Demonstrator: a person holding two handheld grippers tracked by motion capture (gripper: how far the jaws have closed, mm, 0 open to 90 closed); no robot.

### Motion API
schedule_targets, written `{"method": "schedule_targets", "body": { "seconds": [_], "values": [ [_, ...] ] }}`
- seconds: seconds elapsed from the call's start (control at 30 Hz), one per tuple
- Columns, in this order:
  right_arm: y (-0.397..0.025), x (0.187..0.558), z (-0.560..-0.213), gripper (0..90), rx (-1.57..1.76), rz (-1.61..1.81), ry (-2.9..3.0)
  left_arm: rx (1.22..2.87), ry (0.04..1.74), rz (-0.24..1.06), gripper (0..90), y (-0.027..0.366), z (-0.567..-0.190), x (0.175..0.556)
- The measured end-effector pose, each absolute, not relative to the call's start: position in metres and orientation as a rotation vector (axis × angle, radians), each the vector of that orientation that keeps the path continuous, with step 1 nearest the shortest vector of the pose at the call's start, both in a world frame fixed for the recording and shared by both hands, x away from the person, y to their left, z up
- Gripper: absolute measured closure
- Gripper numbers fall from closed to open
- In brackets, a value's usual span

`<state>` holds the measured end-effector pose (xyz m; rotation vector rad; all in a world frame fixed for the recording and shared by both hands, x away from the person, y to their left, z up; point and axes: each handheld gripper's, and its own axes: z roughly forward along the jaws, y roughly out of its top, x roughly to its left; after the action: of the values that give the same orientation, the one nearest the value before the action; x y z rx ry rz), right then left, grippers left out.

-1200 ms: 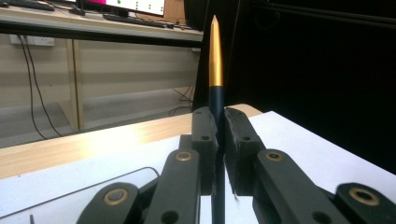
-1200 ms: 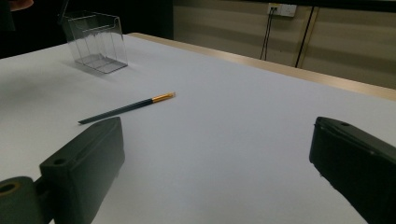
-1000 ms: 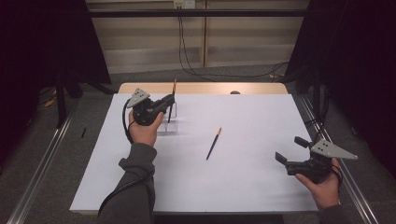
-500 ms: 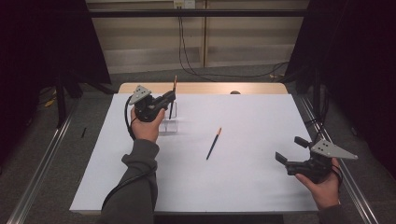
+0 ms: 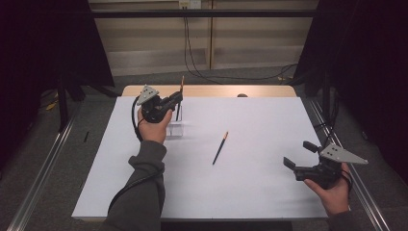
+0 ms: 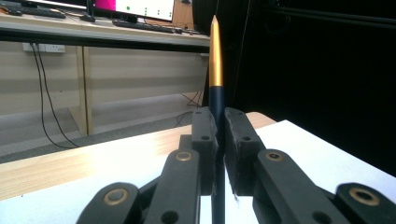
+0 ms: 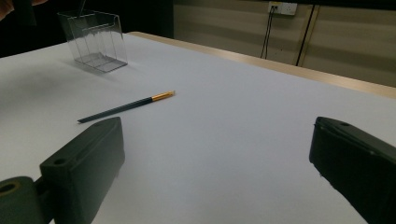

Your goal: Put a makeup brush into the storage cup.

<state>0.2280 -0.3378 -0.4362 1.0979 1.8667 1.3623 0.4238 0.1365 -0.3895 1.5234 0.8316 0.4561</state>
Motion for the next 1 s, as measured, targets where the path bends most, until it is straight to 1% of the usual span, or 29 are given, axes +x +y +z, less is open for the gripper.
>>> {"method": "schedule_targets", "body": {
  "seconds": [0.43,0.83,1.0],
  "values": [
    [-0.338,0.228,-0.436,2.9,1.098,1.365,1.866,1.505,0.864,0.470,83.3,0.133,-0.396,0.432],
    [-0.339,0.227,-0.436,2.9,1.102,1.368,1.864,1.530,0.880,0.511,83.3,0.133,-0.403,0.439],
    [-0.339,0.227,-0.436,2.9,1.102,1.367,1.863,1.510,0.900,0.514,83.2,0.133,-0.406,0.441]
  ]
}}
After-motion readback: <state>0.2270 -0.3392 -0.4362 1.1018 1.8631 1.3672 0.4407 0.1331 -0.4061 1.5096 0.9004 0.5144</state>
